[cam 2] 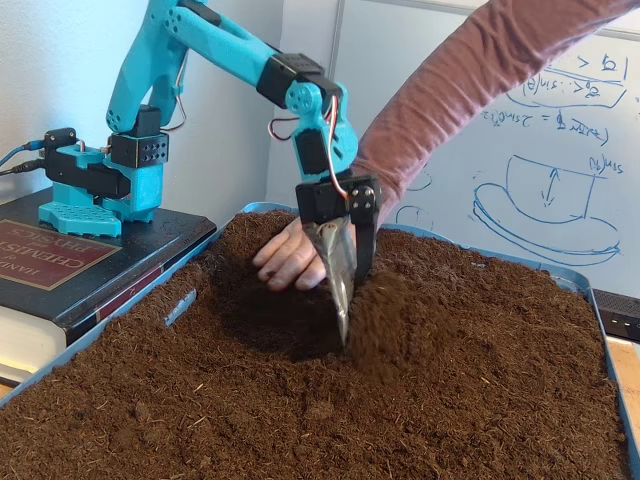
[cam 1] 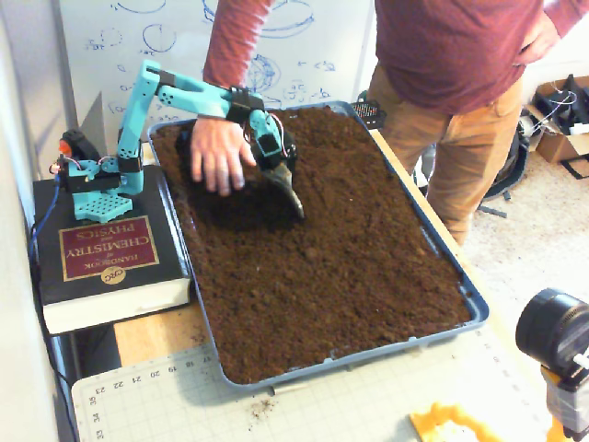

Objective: Build a berm.

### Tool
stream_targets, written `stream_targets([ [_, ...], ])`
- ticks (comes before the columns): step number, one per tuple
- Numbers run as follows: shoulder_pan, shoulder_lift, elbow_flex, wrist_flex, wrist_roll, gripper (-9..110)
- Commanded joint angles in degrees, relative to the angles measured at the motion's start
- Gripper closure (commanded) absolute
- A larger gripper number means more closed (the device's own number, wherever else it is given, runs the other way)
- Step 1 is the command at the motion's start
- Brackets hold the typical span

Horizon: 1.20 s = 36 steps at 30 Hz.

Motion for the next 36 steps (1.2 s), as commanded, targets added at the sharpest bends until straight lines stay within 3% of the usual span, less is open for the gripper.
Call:
stream_targets([
  [1, 0.70, 9.76, 0.62, -0.88, 0.70, 101],
  [15, -5.36, 33.66, 27.42, -0.88, 17.31, 101],
  [29, -19.25, 25.05, 38.67, -1.05, 20.83, 101],
  [36, -25.14, 31.82, 38.41, -0.97, 31.73, 101],
])
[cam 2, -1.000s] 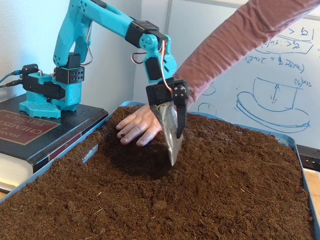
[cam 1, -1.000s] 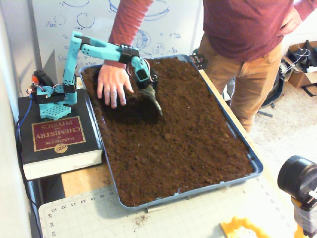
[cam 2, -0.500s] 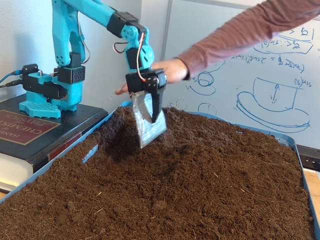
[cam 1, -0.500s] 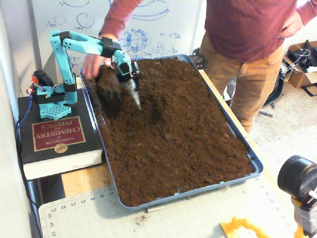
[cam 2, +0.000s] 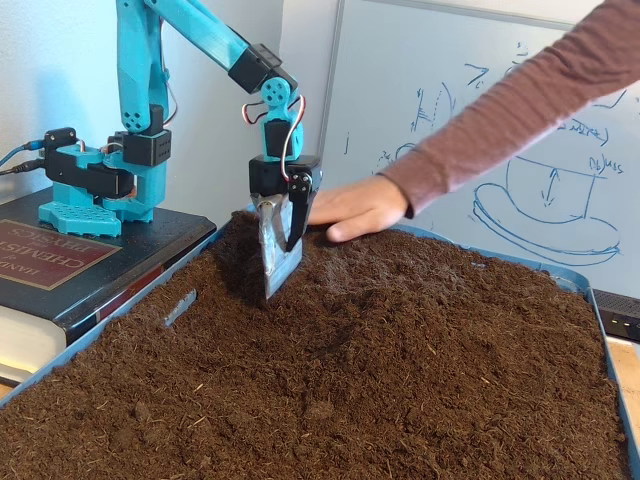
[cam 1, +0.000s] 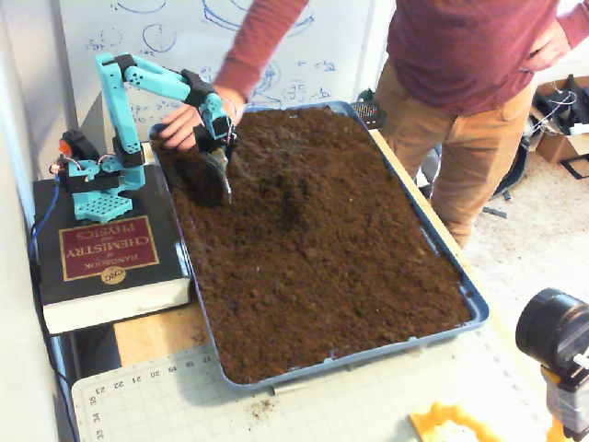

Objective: Build a berm.

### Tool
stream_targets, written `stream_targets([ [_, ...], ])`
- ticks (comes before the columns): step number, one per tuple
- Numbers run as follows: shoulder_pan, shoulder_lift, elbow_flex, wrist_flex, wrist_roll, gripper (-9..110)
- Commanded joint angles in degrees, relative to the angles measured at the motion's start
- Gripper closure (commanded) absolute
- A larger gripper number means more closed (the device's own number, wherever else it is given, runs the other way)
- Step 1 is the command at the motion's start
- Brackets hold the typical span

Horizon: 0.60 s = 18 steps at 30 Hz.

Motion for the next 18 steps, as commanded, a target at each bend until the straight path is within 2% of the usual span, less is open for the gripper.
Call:
stream_targets([
  [1, -2.99, 8.26, -0.79, -0.70, 5.98, 101],
  [12, -7.65, 17.58, 4.75, 13.80, 8.35, 101],
  [18, -9.84, 14.06, 4.92, 14.77, 8.17, 101],
])
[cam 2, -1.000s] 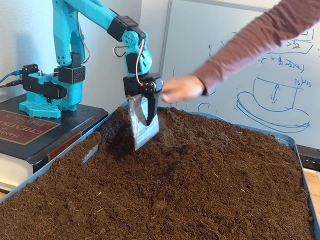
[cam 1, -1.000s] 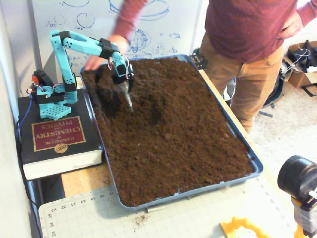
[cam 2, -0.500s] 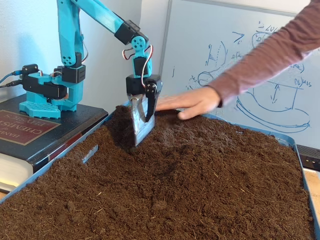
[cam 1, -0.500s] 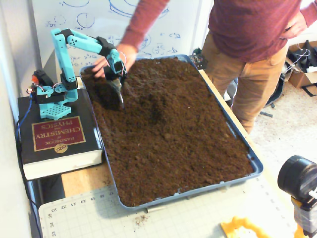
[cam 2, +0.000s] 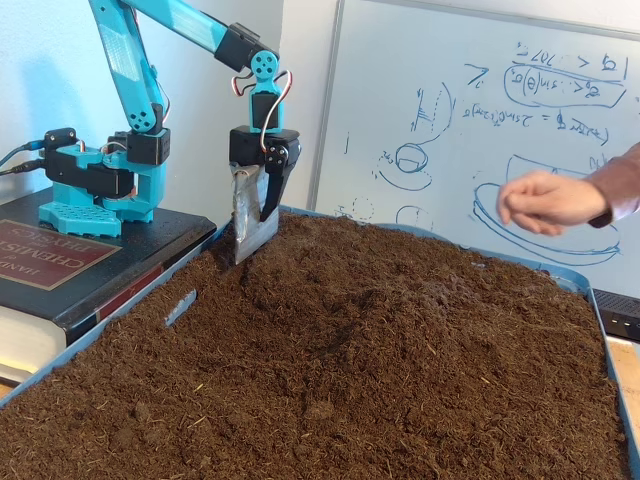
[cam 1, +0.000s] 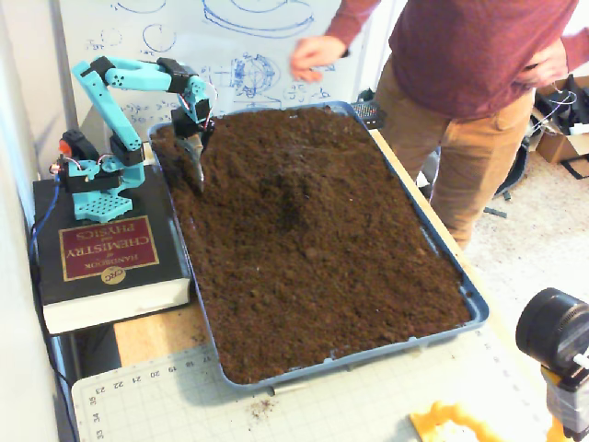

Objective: Build a berm.

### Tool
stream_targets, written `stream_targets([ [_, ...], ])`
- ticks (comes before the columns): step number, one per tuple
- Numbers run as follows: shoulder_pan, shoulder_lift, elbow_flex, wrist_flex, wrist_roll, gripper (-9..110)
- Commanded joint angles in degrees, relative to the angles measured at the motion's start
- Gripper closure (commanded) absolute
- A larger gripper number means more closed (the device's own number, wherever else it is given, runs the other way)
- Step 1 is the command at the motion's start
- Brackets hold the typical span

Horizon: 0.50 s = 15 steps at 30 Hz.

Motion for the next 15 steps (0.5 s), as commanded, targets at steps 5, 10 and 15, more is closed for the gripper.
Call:
stream_targets([
  [5, -2.02, -9.58, -2.02, 0.35, 0.09, 101],
  [10, -2.29, -16.70, -4.75, -4.13, 0.09, 101],
  [15, -1.67, -23.47, -11.69, -13.54, 0.09, 101],
])
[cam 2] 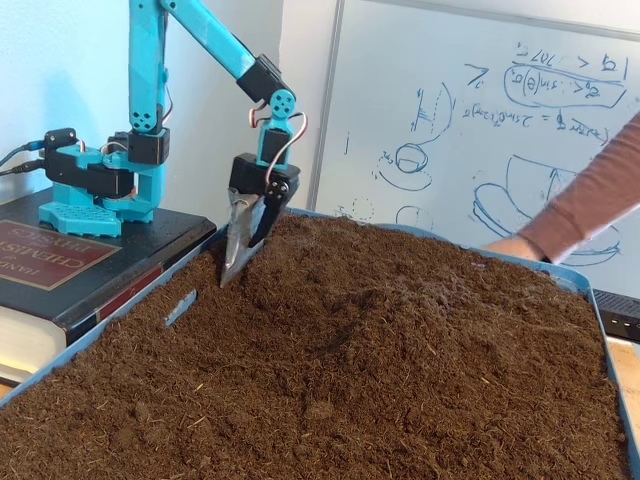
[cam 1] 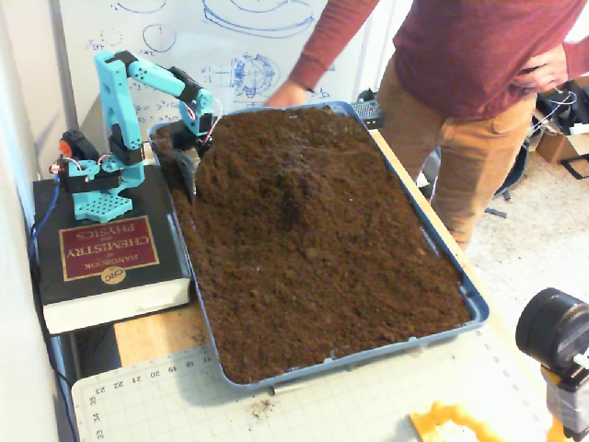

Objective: Build a berm.

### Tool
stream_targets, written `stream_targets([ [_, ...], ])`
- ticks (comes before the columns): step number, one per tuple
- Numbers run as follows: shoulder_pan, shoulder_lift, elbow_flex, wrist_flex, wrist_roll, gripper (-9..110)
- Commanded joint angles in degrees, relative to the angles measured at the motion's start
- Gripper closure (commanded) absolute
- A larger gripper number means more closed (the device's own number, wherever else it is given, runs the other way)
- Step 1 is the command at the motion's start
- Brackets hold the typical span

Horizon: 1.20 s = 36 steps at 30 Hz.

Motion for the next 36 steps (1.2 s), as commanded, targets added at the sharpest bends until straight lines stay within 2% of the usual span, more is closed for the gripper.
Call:
stream_targets([
  [1, 0.62, -2.64, -8.00, -7.03, 0.09, 101],
  [6, 3.08, -8.70, -14.68, -13.80, -1.93, 101],
  [13, 9.84, -13.71, -19.86, -14.94, -8.17, 101],
  [22, 13.01, -13.97, -30.15, -14.94, -7.47, 101],
  [36, 16.96, -9.84, -30.41, -14.94, -7.73, 101],
])
